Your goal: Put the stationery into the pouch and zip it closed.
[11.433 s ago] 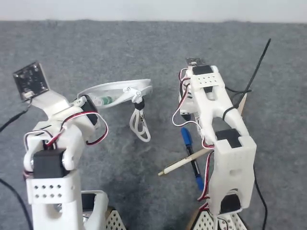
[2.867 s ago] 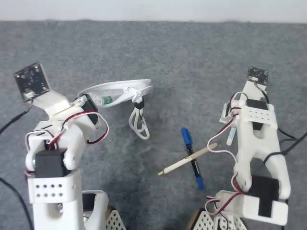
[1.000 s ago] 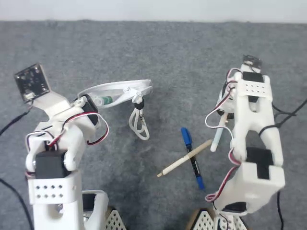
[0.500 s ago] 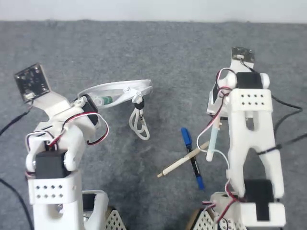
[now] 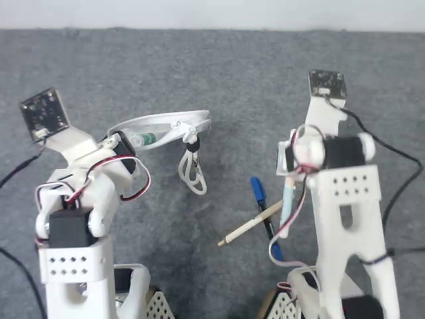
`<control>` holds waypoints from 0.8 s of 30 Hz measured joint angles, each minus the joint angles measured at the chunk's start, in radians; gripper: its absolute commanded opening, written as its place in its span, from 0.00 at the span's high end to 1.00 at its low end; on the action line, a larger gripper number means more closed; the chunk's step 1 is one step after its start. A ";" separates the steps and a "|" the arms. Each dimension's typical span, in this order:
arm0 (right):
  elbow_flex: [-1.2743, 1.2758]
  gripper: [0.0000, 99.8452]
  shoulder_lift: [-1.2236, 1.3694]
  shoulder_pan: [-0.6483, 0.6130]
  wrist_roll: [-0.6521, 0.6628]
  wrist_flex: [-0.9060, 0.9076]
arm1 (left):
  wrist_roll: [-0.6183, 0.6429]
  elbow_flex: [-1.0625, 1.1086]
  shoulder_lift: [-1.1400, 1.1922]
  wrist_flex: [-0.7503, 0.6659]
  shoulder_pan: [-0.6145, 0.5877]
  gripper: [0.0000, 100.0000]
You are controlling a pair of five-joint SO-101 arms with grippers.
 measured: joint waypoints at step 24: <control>0.379 0.99 -0.605 -0.091 -0.006 -0.310 | 0.000 0.000 0.000 0.000 0.000 0.99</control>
